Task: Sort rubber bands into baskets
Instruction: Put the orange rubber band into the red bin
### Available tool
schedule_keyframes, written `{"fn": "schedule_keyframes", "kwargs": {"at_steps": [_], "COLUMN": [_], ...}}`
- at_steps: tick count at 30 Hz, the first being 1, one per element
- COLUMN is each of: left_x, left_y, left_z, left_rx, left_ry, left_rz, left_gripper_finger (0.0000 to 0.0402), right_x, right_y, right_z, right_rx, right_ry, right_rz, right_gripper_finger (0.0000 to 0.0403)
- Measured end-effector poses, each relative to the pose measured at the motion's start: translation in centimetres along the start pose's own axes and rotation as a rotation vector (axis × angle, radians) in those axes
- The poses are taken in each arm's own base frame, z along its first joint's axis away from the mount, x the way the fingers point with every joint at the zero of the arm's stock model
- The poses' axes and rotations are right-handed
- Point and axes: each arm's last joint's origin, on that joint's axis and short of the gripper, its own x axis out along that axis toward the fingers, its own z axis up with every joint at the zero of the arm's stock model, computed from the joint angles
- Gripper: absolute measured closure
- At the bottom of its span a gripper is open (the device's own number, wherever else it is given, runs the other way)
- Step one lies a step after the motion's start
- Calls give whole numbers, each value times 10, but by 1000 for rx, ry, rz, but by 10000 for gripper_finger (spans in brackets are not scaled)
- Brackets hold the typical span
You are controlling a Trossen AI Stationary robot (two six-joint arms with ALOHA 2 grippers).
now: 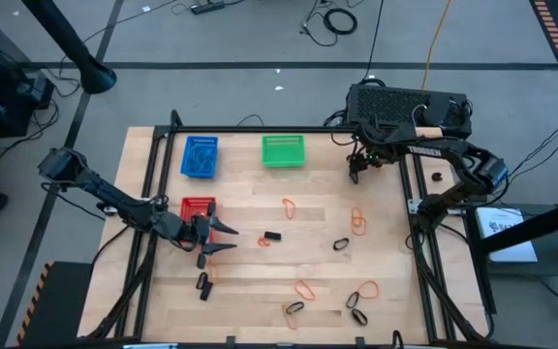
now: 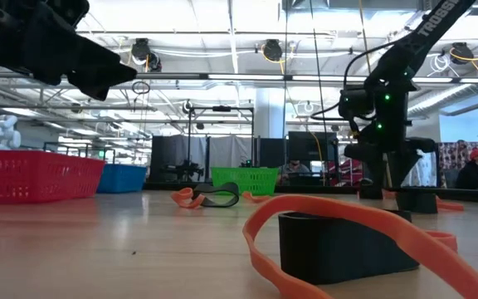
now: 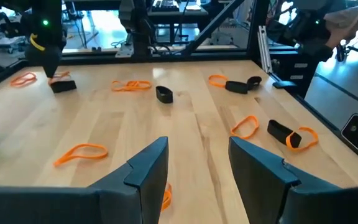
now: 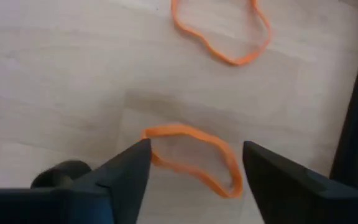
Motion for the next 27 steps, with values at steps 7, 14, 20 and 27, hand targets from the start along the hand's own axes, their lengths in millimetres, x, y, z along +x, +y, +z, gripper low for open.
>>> {"fn": "schedule_keyframes", "kwargs": {"at_steps": [7, 14, 20, 27], "left_x": [0, 0, 0, 0], "left_y": [0, 0, 0, 0], "left_z": [-1, -1, -1, -1], "left_rx": [1, 5, 10, 31], "left_ry": [4, 4, 4, 4], "left_rz": [0, 8, 13, 18], "left_gripper_finger": [224, 224, 224, 224], "right_x": [11, 15, 15, 15], "right_y": [1, -2, -3, 0], "right_z": [-5, -9, -11, -10], "right_rx": [-53, -74, -82, -121], "right_ry": [15, -6, 18, 13], "right_rz": [139, 87, 80, 130], "right_gripper_finger": [89, 85, 183, 385]}}
